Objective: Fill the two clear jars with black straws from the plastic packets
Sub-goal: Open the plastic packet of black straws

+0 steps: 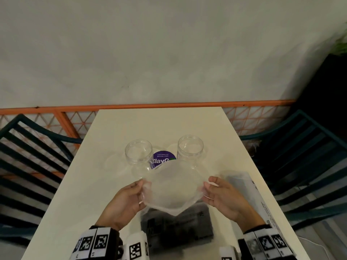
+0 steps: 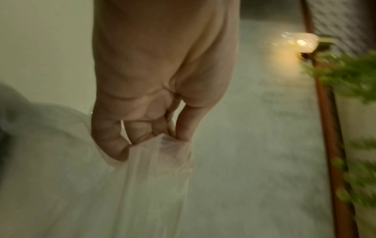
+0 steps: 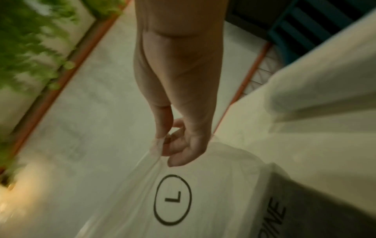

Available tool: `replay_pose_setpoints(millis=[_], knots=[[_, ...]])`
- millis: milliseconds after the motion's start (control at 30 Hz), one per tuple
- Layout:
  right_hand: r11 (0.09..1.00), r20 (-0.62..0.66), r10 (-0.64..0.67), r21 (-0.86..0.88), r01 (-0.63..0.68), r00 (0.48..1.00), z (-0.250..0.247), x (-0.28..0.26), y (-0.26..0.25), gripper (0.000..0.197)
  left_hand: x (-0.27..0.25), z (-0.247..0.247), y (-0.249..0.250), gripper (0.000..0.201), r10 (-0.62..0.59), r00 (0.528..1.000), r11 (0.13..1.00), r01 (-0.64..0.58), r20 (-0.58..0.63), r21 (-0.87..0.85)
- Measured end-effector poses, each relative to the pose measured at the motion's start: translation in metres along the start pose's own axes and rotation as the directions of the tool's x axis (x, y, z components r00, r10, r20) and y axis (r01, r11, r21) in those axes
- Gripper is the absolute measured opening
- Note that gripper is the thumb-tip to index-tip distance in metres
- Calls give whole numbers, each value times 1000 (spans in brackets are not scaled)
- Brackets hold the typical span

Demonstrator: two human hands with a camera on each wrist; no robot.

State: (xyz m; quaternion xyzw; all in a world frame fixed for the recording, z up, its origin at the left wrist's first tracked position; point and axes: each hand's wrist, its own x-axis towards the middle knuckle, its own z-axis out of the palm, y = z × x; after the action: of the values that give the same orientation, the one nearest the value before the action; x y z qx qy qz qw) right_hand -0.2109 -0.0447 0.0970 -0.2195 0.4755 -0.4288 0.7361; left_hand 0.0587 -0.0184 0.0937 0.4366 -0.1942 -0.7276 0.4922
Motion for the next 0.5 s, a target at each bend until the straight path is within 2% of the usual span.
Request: replay_pose_setpoints(millis=[67, 100, 133, 200, 233, 300, 333, 367, 400, 433, 467, 500], knots=[[985, 64, 51, 160, -61, 997, -8, 3, -3, 20, 1, -9, 1, 61, -33, 999, 991, 36, 30, -129], [972, 104, 46, 226, -68, 994, -13, 5, -2, 27, 0, -11, 1, 68, -25, 999, 982, 31, 39, -187], [959, 145, 30, 274, -69, 989, -16, 6, -2, 40, 0, -15, -2, 69, -9, 999, 973, 17, 38, -228], [950, 197, 6, 305, -67, 980, -20, 7, -1, 61, -4, -13, -4, 57, 21, 999, 970, -14, 26, -243], [959, 205, -2, 279, -56, 979, -19, 6, -1, 63, -7, -11, -5, 55, 49, 998, 973, -41, 30, -228], [988, 198, -7, 151, -23, 980, -13, 4, 0, 53, -10, -5, -7, 73, 118, 992, 986, -111, 51, -124], [1000, 183, -11, 14, 8, 983, -6, 1, 0, 46, -11, -1, -7, 78, 147, 988, 989, -146, 45, -32], [976, 146, -34, -208, 64, 989, -1, 1, 1, 43, -12, 2, -7, 73, 168, 985, 984, -170, 28, 62], [867, 87, -100, -481, 129, 991, 4, 1, 3, 39, -11, 5, -8, 61, 190, 982, 971, -190, 12, 142], [677, 42, -222, -713, 185, 974, 7, 4, 5, 32, -12, 10, -8, 51, 217, 976, 954, -211, -4, 214], [479, 21, -363, -853, 206, 932, 8, 7, 6, 28, -11, 12, -9, 45, 253, 967, 930, -236, -24, 282], [355, 5, -475, -914, 197, 880, 8, 9, 6, 26, -10, 14, -10, 42, 292, 955, 902, -259, -46, 345]])
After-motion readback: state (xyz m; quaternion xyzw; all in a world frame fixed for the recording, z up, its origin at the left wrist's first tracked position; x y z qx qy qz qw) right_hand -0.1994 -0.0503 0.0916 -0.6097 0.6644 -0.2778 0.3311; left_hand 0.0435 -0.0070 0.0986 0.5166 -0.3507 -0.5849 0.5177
